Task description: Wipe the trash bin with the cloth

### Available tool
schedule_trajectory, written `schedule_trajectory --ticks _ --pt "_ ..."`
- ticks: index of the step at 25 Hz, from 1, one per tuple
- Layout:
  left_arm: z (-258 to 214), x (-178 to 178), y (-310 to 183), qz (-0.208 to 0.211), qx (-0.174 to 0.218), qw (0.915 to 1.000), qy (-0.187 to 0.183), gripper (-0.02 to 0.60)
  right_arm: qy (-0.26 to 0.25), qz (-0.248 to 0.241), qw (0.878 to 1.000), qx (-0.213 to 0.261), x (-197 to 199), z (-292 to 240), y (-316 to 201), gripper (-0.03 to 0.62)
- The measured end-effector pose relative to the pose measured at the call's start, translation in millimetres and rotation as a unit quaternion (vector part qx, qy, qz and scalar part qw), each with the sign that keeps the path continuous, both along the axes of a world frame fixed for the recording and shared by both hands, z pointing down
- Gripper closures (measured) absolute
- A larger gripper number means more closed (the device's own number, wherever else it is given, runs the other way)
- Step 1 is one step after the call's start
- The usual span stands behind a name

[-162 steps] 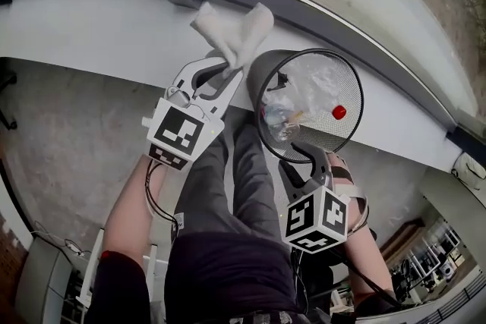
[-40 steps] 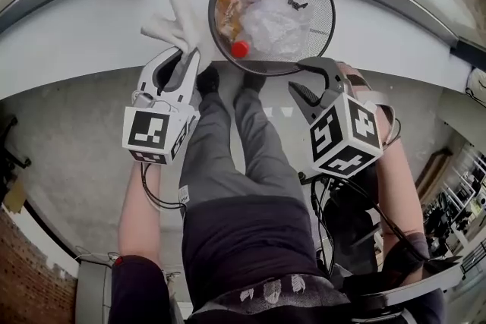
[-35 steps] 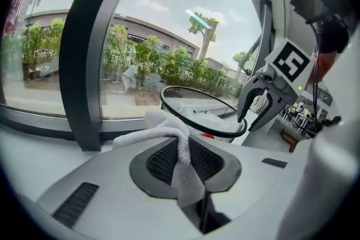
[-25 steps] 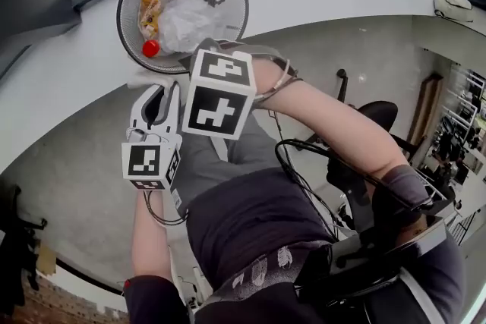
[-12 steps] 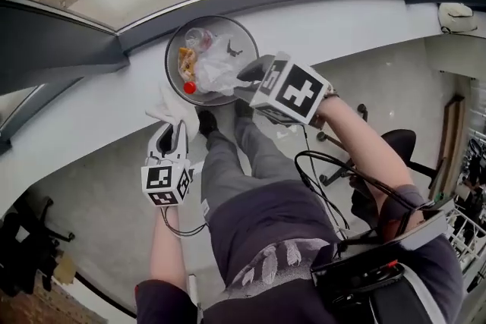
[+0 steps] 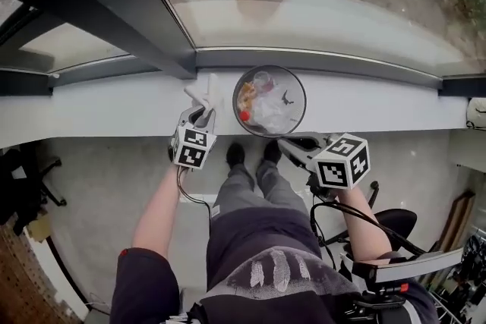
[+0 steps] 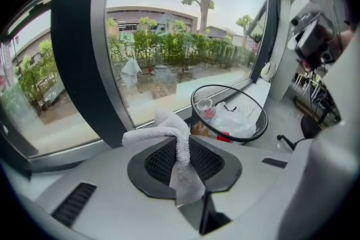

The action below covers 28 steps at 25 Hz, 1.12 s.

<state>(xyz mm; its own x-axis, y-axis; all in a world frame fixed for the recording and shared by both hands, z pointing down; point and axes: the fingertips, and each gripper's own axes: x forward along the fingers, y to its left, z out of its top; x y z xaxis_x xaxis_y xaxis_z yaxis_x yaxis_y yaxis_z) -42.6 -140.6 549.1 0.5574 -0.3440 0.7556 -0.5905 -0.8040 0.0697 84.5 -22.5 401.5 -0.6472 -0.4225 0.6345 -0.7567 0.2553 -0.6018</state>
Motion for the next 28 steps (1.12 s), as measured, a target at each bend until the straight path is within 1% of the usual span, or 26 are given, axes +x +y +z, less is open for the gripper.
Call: schedule_trajectory --ticks 2,3,5,6,8,10,12,13,15,16,17,18,19,20,21,22,24,26,28 --pt "12.4 -1.9 -6.8 0.022 -0.002 0.9993 -0.030 0.526 -0.032 0.018 0.999 0.006 -2.5 -12.9 2.5 0.594" --pt "19.0 -4.4 -9.9 0.025 -0.007 0.9989 -0.040 0.515 -0.037 0.023 0.999 0.005 -1.5 -16.9 3.7 0.594" --pt "29.6 -14.7 -17.2 0.017 -0.017 0.9981 -0.057 0.483 -0.031 0.029 0.999 0.002 2.6 -22.3 6.6 0.594" --pt "31.7 -21.1 -22.0 0.009 -0.014 0.9977 -0.066 0.483 -0.025 0.030 0.999 0.001 5.0 -24.8 8.3 0.594" --pt "28.5 -31.5 -33.8 -0.002 0.003 0.9967 -0.080 0.483 -0.016 0.030 0.999 0.002 9.4 -30.5 10.6 0.594" --pt "18.3 -38.2 -46.3 -0.014 0.021 0.9960 -0.085 0.483 -0.013 0.031 0.999 0.008 12.0 -37.4 10.2 0.594" --pt "1.7 -41.0 -53.3 -0.032 0.032 0.9964 -0.071 0.483 -0.022 0.040 0.999 0.018 12.5 -47.0 8.6 0.594" --pt "-8.8 -40.8 -53.5 -0.042 0.036 0.9969 -0.056 0.483 -0.031 0.046 0.998 0.023 12.1 -52.8 7.9 0.594" --pt "-35.3 -37.6 -51.2 -0.057 0.048 0.9972 -0.013 0.483 -0.054 0.061 0.996 0.037 10.6 -65.6 6.0 0.594" --pt "-50.0 -34.9 -49.5 -0.057 0.054 0.9968 0.012 0.485 -0.063 0.070 0.994 0.047 9.9 -72.0 4.4 0.594" --pt "-64.0 -32.0 -45.6 -0.050 0.053 0.9967 0.037 0.485 -0.071 0.078 0.993 0.060 9.5 -78.2 2.6 0.594" --pt "-76.6 -28.6 -38.0 -0.037 0.038 0.9966 0.063 0.521 -0.078 0.085 0.991 0.073 9.8 -84.8 0.4 0.594" --pt "-88.6 -24.8 -27.3 -0.025 0.010 0.9955 0.091 0.586 -0.087 0.089 0.989 0.085 10.8 -92.4 -2.5 0.594" --pt "-100.8 -21.1 -16.5 -0.019 -0.020 0.9923 0.121 0.586 -0.097 0.091 0.987 0.095 12.4 -101.3 -6.7 0.594" --pt "-114.1 -18.3 -8.4 -0.020 -0.042 0.9877 0.149 0.586 -0.110 0.094 0.984 0.104 14.1 -111.4 -11.5 0.594" --pt "-128.8 -16.2 -3.2 -0.021 -0.052 0.9830 0.174 0.586 -0.124 0.104 0.980 0.112 15.9 -121.9 -15.3 0.594" --pt "-165.3 -9.0 0.0 -0.013 -0.050 0.9739 0.221 0.586 -0.161 0.142 0.967 0.138 22.4 -143.8 -18.9 0.594" --pt "-206.2 2.3 -0.4 0.003 -0.033 0.9639 0.264 0.586 -0.205 0.178 0.946 0.178 32.3 -168.1 -19.7 0.594" --pt "-236.8 14.1 0.1 0.016 -0.016 0.9563 0.292 0.586 -0.247 0.192 0.925 0.214 39.2 -190.5 -19.1 0.594"
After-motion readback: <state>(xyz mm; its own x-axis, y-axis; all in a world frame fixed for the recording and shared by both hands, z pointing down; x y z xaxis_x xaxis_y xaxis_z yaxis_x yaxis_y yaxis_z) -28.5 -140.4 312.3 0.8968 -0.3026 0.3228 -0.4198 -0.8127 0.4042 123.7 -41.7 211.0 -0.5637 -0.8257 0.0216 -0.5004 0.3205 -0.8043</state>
